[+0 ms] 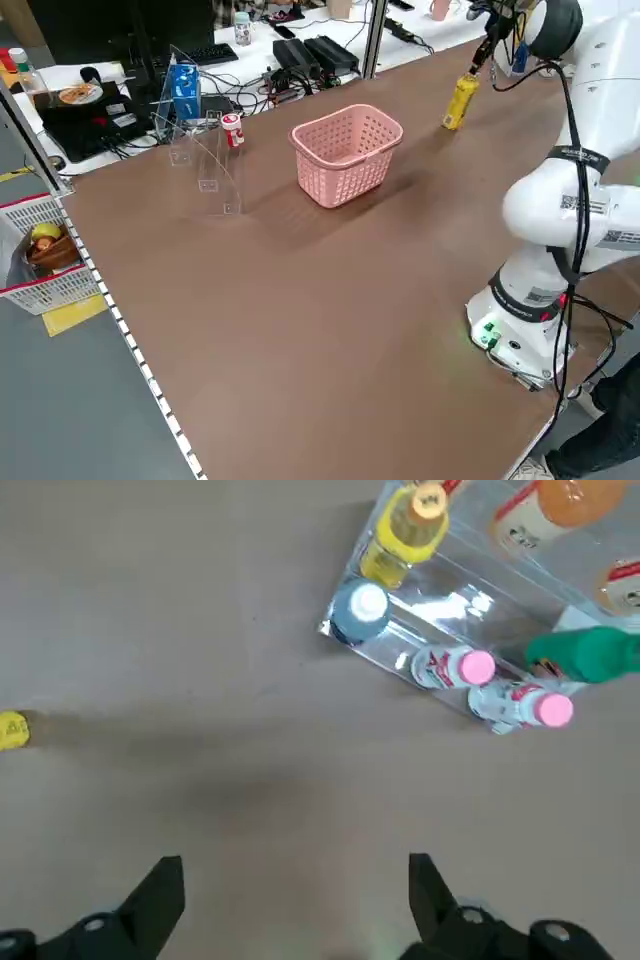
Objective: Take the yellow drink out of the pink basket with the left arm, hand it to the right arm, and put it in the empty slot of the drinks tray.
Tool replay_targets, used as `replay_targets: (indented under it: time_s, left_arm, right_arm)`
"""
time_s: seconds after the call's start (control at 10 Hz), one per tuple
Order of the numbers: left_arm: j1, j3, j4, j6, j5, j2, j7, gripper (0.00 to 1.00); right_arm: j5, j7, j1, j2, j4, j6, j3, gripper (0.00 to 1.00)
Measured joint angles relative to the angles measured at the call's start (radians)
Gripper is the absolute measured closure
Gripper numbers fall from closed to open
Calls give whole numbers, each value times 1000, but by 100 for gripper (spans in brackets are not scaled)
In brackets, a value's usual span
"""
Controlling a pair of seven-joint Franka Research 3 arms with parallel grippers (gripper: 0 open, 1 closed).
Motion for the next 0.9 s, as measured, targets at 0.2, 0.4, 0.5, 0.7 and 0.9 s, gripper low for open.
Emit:
replay_targets:
  time_s: [0.2, 0.4, 0.5, 0.7, 0.9]
  left_arm:
    - [2, 0, 8, 0, 0, 0, 0, 30]
    - [6, 3, 18, 0, 0, -4, 0, 20]
    - [16, 5, 23, -9, 0, -18, 0, 8]
    - [58, 6, 30, -71, 1, -77, 17, 0]
    - [114, 8, 33, -129, 1, -145, 74, 0]
  right_arm:
    - [-2, 0, 0, 2, -1, -1, 0, 1]
    - [-2, 0, 2, 3, -1, 3, 1, 1]
    - [-2, -1, 9, 3, -1, 17, 3, 1]
    - [0, -2, 56, 9, -2, 56, 6, 1]
    - [5, -2, 142, 29, -11, 70, 10, 1]
